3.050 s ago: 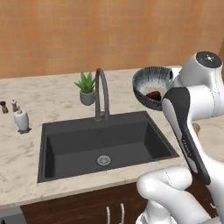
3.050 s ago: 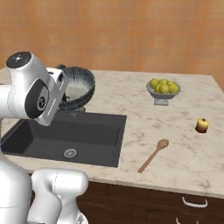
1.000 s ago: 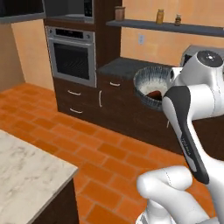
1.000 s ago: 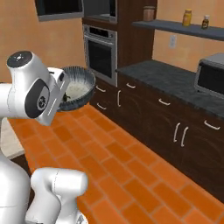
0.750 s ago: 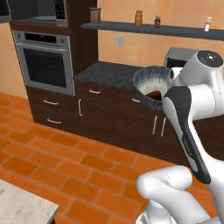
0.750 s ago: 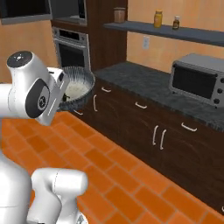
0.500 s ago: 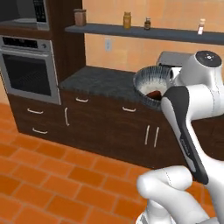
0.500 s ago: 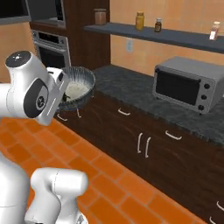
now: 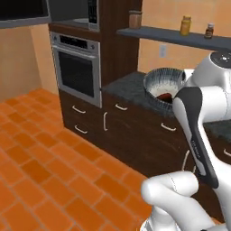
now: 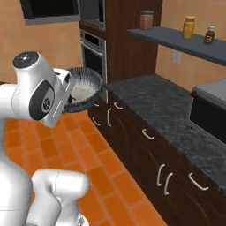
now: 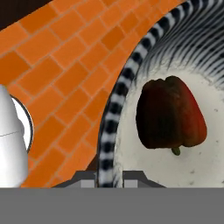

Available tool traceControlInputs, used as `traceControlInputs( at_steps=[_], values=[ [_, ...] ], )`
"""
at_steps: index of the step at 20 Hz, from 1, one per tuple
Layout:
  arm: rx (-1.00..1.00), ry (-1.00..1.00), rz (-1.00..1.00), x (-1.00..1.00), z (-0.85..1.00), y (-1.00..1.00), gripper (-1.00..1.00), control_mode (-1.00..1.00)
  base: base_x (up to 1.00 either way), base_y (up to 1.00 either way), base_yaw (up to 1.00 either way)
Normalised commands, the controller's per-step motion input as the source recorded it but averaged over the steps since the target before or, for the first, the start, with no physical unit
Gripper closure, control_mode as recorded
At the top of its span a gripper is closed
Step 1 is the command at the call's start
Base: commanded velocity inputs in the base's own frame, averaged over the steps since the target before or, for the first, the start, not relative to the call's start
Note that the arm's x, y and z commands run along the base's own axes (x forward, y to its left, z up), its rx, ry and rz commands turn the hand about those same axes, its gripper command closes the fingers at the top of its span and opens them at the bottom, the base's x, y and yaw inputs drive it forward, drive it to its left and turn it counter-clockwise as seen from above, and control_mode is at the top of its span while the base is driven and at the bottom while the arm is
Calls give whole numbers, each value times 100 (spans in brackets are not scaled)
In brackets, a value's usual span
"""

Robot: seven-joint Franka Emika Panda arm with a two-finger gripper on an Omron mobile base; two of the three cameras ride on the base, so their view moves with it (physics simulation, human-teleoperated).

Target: Pick the bell pepper from the sink and place it in the bowl. Then pick the bowl and place it in the microwave. Then close the microwave door and press the start button.

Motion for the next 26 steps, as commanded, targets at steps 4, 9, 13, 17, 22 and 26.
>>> traceControlInputs(
  at_steps=[4,9,13,17,22,26],
  values=[
    [0,0,0,0,0,0,100,100,67,-3,67],
    [0,0,0,0,0,0,100,100,95,-13,32],
    [0,0,0,0,0,0,100,100,100,-4,19],
    [0,0,0,0,0,0,100,100,100,0,19],
    [0,0,0,0,0,0,100,100,100,0,16],
    [0,0,0,0,0,0,100,100,100,0,7]
  ],
)
